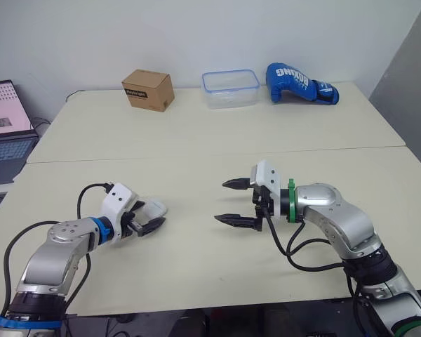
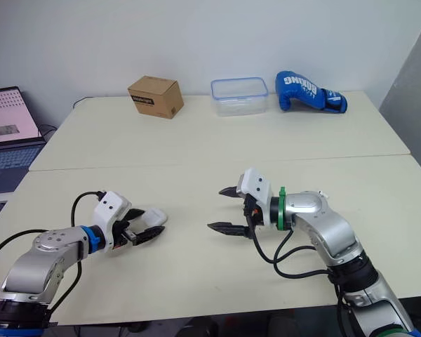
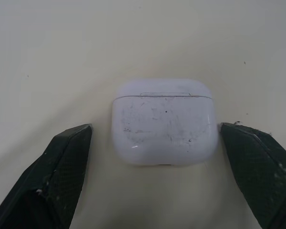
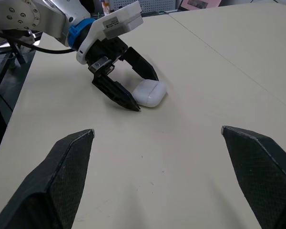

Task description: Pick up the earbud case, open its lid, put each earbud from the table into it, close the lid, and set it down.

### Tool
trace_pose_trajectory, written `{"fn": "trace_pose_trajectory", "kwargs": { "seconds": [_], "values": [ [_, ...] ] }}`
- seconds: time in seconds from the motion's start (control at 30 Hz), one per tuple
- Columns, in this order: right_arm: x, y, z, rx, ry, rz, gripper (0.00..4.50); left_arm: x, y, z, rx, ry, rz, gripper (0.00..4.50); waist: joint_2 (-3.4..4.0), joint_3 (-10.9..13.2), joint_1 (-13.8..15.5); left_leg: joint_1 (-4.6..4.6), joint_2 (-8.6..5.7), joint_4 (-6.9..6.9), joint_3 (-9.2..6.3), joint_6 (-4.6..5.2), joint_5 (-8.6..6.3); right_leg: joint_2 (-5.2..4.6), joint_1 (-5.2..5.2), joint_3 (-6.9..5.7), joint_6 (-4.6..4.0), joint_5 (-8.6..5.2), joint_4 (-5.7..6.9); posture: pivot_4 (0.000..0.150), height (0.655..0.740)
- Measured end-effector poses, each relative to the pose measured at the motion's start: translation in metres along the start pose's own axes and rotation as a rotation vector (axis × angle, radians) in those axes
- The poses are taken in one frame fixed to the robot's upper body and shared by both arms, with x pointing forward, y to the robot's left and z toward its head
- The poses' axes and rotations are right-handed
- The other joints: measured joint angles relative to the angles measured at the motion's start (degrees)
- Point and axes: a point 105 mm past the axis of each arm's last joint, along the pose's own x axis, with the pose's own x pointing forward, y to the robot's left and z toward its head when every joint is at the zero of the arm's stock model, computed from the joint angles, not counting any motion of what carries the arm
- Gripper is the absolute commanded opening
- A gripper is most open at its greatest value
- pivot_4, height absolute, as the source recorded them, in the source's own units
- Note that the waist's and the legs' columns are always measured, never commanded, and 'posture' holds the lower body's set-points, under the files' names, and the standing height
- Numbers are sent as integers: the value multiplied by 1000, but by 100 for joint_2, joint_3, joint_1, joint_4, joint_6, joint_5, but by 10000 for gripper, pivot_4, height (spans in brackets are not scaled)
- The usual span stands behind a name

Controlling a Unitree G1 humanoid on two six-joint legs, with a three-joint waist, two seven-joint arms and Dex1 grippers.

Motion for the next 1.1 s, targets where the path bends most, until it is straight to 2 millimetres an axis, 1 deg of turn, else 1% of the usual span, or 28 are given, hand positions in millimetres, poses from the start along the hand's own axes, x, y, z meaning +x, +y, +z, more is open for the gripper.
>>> {"fn": "trace_pose_trajectory", "kwargs": {
  "seconds": [0.07, 0.13, 0.17, 0.27, 0.33, 0.37, 0.4, 0.47, 0.53, 0.57, 0.6, 0.67, 0.77, 0.9, 1.0, 1.1],
  "values": [
    [-1, 0, 2, -4, -5, -7, 45000, 1, 2, 0, -1, -3, 7, 36215, 0, 0, 6, 0, 0, 1, -1, 0, 0, 0, 1, -1, 0, 0, 1, 1500, 7400],
    [-2, -1, 2, -10, -6, -15, 45000, 2, 2, 1, 7, -7, 2, 29641, 0, -1, 5, 1, 0, 1, 0, 0, 0, 0, 1, 0, 0, 0, 1, 1500, 7400],
    [-3, -1, 1, -9, -2, -19, 45000, 2, 2, 1, 10, -10, -1, 27636, -1, -1, 5, 1, 0, 1, 0, 0, 0, 0, 1, 0, 0, 0, 0, 1500, 7400],
    [-9, -4, -6, 5, 5, -56, 45000, 7, -1, 5, 15, -26, -20, 27512, -1, 0, 28, 0, -2, 1, -1, 0, 0, -1, 3, -3, 0, 0, 0, 1500, 7400],
    [-14, -11, -5, 40, -25, -113, 45000, 15, -6, 15, 83, -67, -57, 27512, -5, 2, 38, -2, -1, 5, -1, -1, 1, -2, 3, -3, 0, 1, 0, 1500, 7400],
    [-17, -16, -1, 63, -54, -152, 45000, 18, -9, 23, 138, -100, -74, 27512, -8, 4, 39, -3, -1, 5, 0, -3, 1, -1, 1, -2, -4, 3, 0, 1500, 7400],
    [-23, -23, 5, 120, -100, -201, 45000, 22, -12, 36, 240, -152, -95, 27512, -10, 6, 44, -5, 0, 5, -3, -5, 3, -1, 0, -4, -5, 4, -1, 1500, 7400],
    [-37, -37, 14, 204, -160, -289, 45000, 25, -15, 68, 448, -282, -110, 27512, -12, 6, 65, -8, 0, 4, -4, -9, 5, -1, -3, -5, -11, 7, -5, 1500, 7400],
    [-53, -46, 21, 326, -198, -335, 45000, 24, -21, 103, 729, -449, -117, 27512, -12, 6, 94, -9, -1, 3, -1, -9, 5, -4, -3, -4, -14, 9, -11, 1500, 7400],
    [-58, -49, 27, 396, -231, -334, 45000, 24, -28, 121, 878, -545, -122, 27512, -12, 6, 121, -9, -1, 3, 1, -9, 5, -4, -3, -4, -16, 11, -12, 1500, 7400],
    [-60, -50, 32, 434, -253, -324, 45000, 24, -33, 132, 968, -607, -128, 27512, -11, 6, 118, -9, 0, 1, 5, -9, 5, -4, -4, -1, -18, 12, -14, 1500, 7400],
    [-58, -47, 38, 497, -263, -280, 45000, 25, -47, 150, 1128, -727, -150, 27512, -11, 6, 102, -8, 0, -1, 8, -7, 4, -4, -5, 0, -17, 12, -14, 1500, 7400],
    [-47, -38, 36, 564, -240, -219, 45000, 30, -60, 159, 1273, -839, -187, 27512, -11, 6, 66, -11, 0, -1, 14, -6, 3, -4, -10, 2, -15, 12, -13, 1500, 7400],
    [-33, -33, 41, 572, -236, -190, 45000, 36, -70, 162, 1329, -904, -232, 27512, -12, 6, -23, -13, -1, 2, 9, -5, 4, -3, -11, -2, -12, 11, -7, 1500, 7400],
    [-20, -28, 38, 557, -199, -175, 45000, 38, -73, 167, 1363, -926, -253, 27512, -12, 6, -44, -14, -1, 4, 6, -5, 4, -2, -12, -3, -11, 10, -4, 1500, 7400],
    [-15, -29, 37, 538, -190, -190, 45000, 38, -74, 169, 1382, -933, -264, 27512, -12, 6, -46, -14, -2, 5, 4, -5, 4, -2, -11, -4, -10, 10, -4, 1500, 7400]
  ]
}}
